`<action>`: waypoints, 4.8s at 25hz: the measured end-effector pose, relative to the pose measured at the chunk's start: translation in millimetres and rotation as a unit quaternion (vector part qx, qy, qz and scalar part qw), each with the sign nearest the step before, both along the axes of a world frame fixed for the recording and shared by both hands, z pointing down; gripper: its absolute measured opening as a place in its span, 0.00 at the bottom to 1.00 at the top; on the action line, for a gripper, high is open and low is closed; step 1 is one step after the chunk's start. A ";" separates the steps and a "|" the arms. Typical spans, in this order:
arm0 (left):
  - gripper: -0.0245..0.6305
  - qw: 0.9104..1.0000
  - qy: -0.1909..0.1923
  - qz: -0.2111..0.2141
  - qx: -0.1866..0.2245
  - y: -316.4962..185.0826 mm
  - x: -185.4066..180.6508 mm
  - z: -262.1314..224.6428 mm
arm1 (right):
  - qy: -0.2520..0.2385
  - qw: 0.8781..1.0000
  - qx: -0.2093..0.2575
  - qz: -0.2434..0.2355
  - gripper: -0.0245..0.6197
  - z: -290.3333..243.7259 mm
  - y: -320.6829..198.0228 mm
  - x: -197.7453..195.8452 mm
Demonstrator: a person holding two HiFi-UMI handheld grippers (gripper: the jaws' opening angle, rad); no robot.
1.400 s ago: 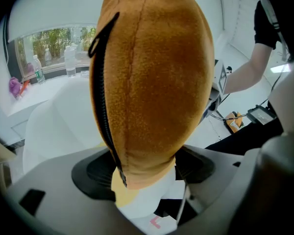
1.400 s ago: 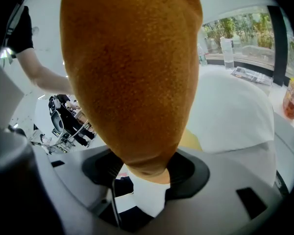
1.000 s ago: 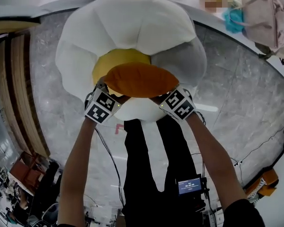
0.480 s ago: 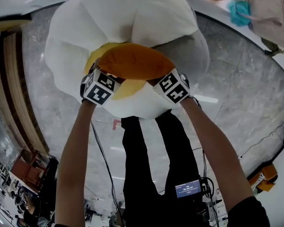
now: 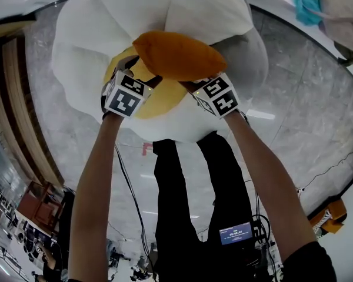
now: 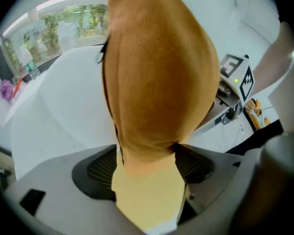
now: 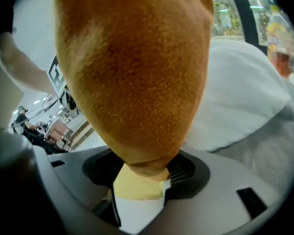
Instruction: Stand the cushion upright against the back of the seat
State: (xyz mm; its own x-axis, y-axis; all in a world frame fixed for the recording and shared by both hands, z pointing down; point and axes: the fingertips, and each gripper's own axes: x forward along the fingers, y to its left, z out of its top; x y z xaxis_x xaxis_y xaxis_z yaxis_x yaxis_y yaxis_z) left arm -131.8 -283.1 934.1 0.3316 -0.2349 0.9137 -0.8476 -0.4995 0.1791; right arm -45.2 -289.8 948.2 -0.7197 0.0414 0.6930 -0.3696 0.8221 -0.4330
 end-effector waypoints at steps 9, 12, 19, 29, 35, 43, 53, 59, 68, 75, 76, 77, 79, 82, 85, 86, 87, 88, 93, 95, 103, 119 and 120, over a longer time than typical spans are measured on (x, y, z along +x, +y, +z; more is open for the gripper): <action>0.63 0.996 0.037 -0.080 0.001 7.3 -2.8 -7.8 | -0.006 0.994 -0.099 0.051 0.50 6.9 -27.7 -1.7; 0.62 0.996 0.046 -0.082 0.004 15.0 2.8 -13.0 | 0.000 0.990 -0.129 0.053 0.53 10.8 -36.7 -0.1; 0.60 0.995 0.056 -0.082 0.002 34.2 7.1 -21.6 | 0.032 0.986 -0.157 0.045 0.58 9.3 -34.7 10.3; 0.57 0.994 0.068 -0.090 0.010 62.1 13.2 -51.0 | 0.050 0.986 -0.154 0.050 0.58 -20.2 -9.6 34.6; 0.53 0.991 0.081 -0.107 0.019 86.8 17.7 -93.5 | 0.047 0.988 -0.143 0.029 0.58 -70.2 17.6 41.2; 0.39 0.985 0.091 -0.135 0.049 121.6 10.7 -170.7 | 0.046 0.990 -0.128 0.022 0.58 -150.2 59.9 45.4; 0.19 0.971 0.145 -0.167 0.093 159.5 3.9 -282.9 | 0.025 0.997 -0.076 0.009 0.58 -282.8 106.0 37.4; 0.12 0.953 0.202 -0.193 0.115 191.3 6.4 -349.7 | 0.009 0.999 -0.041 -0.005 0.58 -356.6 141.5 22.9; 0.06 0.936 0.244 -0.189 0.166 228.0 -12.0 -436.4 | -0.012 1.000 0.001 0.005 0.46 -437.0 188.0 18.4; 0.06 0.917 0.295 -0.183 0.199 254.1 -12.9 -496.6 | -0.056 0.998 0.023 0.031 0.35 -491.7 215.4 -5.3; 0.06 0.911 0.307 -0.183 0.206 256.4 -12.1 -506.1 | -0.063 0.997 0.030 0.032 0.32 -499.0 219.0 -9.3; 0.06 0.906 0.317 -0.183 0.212 259.1 -11.0 -515.4 | -0.070 0.996 0.038 0.033 0.30 -506.0 223.5 -13.2; 0.06 0.899 0.328 -0.180 0.225 263.8 -9.5 -532.8 | -0.084 0.995 0.053 0.031 0.28 -520.4 232.8 -20.5; 0.06 0.894 0.336 -0.175 0.239 271.0 -6.9 -556.9 | -0.100 0.992 0.067 0.031 0.24 -542.4 247.1 -26.7; 0.06 0.892 0.332 -0.159 0.261 279.6 -5.8 -572.7 | -0.121 0.989 0.083 0.036 0.14 -559.7 259.3 -29.2; 0.06 0.894 0.328 -0.153 0.265 283.3 -4.4 -574.5 | -0.131 0.987 0.087 0.037 0.11 -565.2 263.7 -28.8; 0.06 0.895 0.324 -0.148 0.267 287.0 -2.5 -575.2 | -0.141 0.985 0.089 0.038 0.09 -570.5 268.0 -27.6; 0.06 0.896 0.322 -0.146 0.267 290.3 -0.5 -575.7 | -0.150 0.984 0.090 0.038 0.08 -575.3 271.8 -26.2; 0.06 0.890 0.343 -0.146 0.262 303.7 6.9 -584.4 | -0.164 0.980 0.103 0.041 0.07 -593.6 284.0 -22.0; 0.06 0.889 0.348 -0.141 0.264 307.2 9.3 -587.7 | -0.166 0.979 0.111 0.051 0.07 -600.2 285.1 -20.1; 0.06 0.895 0.353 -0.111 0.250 333.3 21.6 -582.7 | -0.176 0.975 0.113 0.075 0.06 -609.6 315.2 -8.2; 0.06 0.889 0.381 -0.114 0.228 365.6 147.2 -605.4 | -0.195 0.970 0.118 0.083 0.07 -623.0 369.1 107.6; 0.06 0.888 0.383 -0.111 0.229 366.9 162.5 -608.2 | -0.196 0.969 0.116 0.090 0.07 -621.6 372.7 122.7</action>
